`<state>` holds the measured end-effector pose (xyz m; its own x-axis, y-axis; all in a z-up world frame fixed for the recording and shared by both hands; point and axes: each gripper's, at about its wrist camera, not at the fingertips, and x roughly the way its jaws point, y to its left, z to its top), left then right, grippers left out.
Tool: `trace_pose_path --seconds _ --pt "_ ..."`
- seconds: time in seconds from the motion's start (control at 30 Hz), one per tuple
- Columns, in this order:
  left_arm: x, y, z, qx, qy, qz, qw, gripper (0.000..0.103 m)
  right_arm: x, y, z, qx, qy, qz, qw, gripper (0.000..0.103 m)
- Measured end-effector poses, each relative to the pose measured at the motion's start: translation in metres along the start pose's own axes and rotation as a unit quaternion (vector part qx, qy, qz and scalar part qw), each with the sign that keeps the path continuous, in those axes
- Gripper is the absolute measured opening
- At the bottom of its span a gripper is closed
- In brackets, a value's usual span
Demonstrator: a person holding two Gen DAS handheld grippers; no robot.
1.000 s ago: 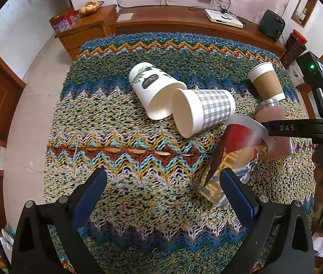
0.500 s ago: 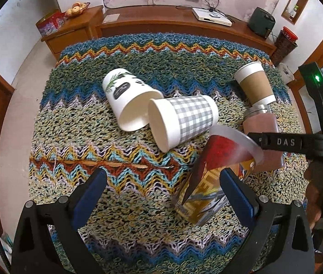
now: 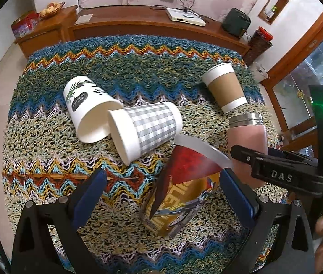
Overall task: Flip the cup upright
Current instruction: 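Lift the pink tumbler off the blanket with the right tool, then carry the tumbler toward the left tool, tilting it with the right tool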
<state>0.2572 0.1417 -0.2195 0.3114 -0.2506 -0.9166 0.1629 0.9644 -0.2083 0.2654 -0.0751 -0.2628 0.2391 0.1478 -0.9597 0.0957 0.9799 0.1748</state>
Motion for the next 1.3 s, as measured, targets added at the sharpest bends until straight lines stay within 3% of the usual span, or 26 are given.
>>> trace_pose_path --seconds 0.4,0.67,1.0,1.3 --pt "-0.019 -0.007 -0.014 0.017 -0.017 0.009 0.9997 0.099 -0.050 0.027 -0.052 -0.036 -0.042 0.014 0.998 0.067" --pt "-0.042 -0.019 -0.035 0.038 -0.039 0.012 0.9985 0.100 -0.075 0.046 -0.093 -0.072 -0.090 0.006 0.993 0.067" --pt "-0.067 -0.020 -0.069 0.035 -0.061 0.025 0.9972 0.100 -0.085 0.059 -0.132 -0.099 -0.164 0.039 0.981 0.067" --pt "-0.070 -0.022 -0.093 0.030 -0.057 0.037 0.9972 0.100 -0.071 0.063 -0.157 -0.102 -0.136 0.052 0.984 0.067"
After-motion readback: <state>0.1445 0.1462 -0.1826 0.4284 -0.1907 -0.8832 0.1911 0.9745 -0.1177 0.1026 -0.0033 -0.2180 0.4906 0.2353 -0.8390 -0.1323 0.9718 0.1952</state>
